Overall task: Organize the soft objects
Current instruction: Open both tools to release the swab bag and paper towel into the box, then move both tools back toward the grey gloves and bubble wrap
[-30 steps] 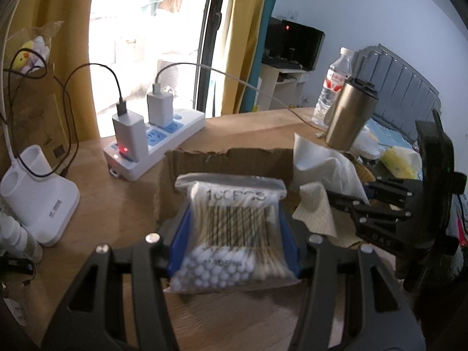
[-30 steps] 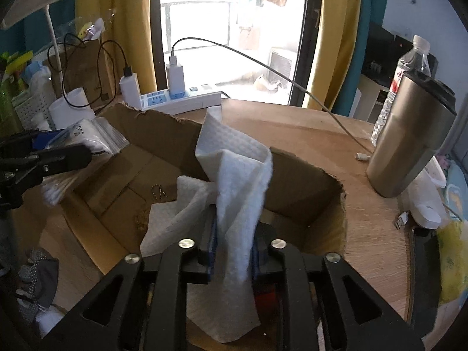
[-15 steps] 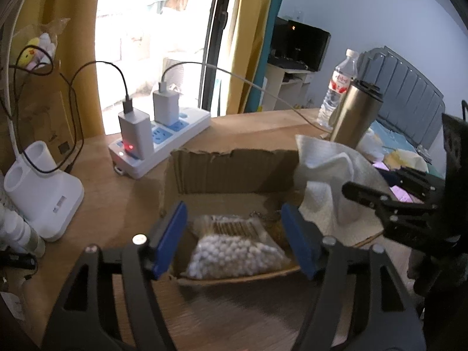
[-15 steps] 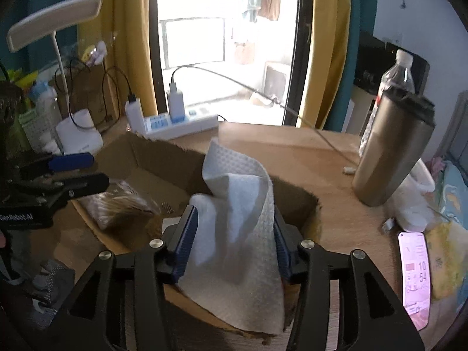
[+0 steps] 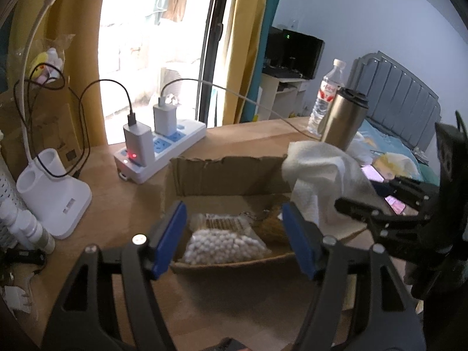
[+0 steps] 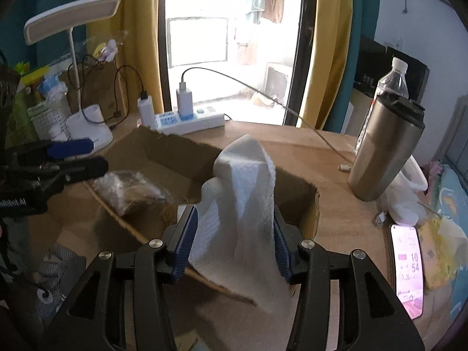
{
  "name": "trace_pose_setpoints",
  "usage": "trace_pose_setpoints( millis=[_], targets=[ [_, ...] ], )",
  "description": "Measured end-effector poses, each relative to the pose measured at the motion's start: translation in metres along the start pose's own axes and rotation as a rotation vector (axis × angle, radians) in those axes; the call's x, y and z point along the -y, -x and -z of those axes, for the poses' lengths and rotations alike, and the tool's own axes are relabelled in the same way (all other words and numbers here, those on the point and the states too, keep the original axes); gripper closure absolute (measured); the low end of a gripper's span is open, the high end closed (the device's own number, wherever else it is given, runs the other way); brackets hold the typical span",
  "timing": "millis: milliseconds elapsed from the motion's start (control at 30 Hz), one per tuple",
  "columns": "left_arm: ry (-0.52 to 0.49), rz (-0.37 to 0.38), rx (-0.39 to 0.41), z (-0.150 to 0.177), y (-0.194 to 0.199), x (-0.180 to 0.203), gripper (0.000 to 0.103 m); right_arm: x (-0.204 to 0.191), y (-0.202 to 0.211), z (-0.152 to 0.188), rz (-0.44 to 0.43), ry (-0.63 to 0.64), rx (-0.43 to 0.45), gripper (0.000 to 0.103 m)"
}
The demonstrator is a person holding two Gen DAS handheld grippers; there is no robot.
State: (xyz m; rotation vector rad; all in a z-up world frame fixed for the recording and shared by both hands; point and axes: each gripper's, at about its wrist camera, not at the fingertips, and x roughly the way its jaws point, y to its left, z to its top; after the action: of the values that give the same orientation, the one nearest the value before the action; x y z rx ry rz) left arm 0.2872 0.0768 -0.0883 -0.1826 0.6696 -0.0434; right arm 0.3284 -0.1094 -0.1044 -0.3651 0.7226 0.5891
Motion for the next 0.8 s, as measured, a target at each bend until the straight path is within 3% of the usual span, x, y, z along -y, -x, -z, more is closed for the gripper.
trace_pose_setpoints(
  millis=[300, 800],
  targets=[
    [-0.012, -0.010, 0.012, 0.006, 0.017, 0.009, 0.033, 0.007, 0.004, 0.016, 0.012, -0.041, -0.016, 0.042],
    [-0.028, -0.024, 0.028, 0.011, 0.035, 0.025, 0.033, 0.028, 0.036, 0.027, 0.042, -0.089, 0.037, 0.040]
  ],
)
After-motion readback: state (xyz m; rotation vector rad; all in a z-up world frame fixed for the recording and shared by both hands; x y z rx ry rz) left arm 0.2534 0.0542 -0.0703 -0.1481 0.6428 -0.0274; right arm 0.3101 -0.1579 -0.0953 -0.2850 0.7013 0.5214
